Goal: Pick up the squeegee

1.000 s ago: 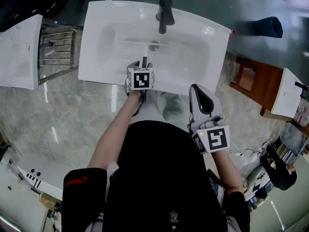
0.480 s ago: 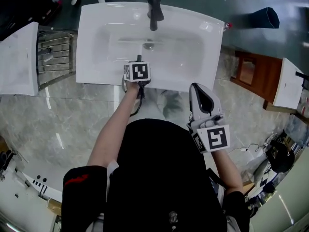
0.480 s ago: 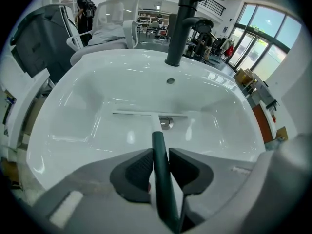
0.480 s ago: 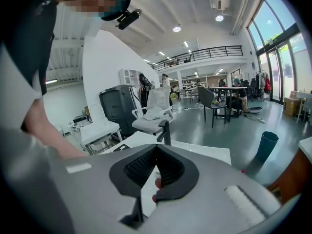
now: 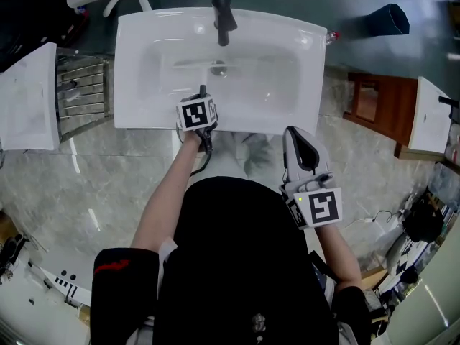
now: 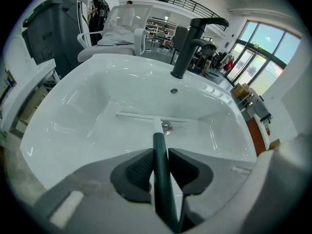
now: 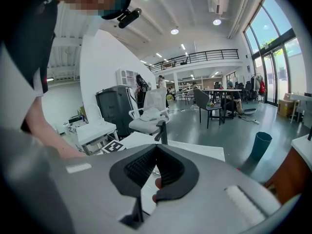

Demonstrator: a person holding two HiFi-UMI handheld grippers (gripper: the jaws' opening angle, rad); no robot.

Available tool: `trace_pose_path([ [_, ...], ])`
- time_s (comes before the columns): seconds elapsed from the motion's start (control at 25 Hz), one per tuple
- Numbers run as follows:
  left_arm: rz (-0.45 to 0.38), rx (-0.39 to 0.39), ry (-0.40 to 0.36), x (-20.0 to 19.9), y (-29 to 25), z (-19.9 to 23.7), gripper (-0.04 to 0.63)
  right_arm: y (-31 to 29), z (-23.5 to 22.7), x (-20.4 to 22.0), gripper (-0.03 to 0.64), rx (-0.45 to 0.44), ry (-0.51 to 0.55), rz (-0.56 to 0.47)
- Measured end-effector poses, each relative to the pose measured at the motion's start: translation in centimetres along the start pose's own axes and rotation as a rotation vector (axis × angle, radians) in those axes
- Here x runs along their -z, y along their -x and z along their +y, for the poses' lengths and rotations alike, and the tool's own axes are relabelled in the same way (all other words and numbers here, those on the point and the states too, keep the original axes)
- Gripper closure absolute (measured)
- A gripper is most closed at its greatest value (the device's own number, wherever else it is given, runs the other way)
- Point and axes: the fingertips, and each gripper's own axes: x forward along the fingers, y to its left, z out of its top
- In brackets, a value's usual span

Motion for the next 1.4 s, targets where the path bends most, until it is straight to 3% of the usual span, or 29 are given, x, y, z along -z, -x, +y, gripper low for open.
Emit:
trace_pose_path([
  [0.6,-0.161,0.019,-0.048,-1.3,5.4,2.8,0.488,-0.5,2.6,-1.9,0.615,-0.019,0.047,-0.044],
  [1.12,-0.364,0.008,0.02,-2.8,11.9,7.4,0.488,-3.2,7.0,-4.2,0.614,-0.122,0.087,-0.111],
  [1.4,-0.461,-0.011,0.023,-4.2,15.5,7.9,0.488,-3.7,8.9,-5.8,0.615,-0.182,0.116,-0.156],
])
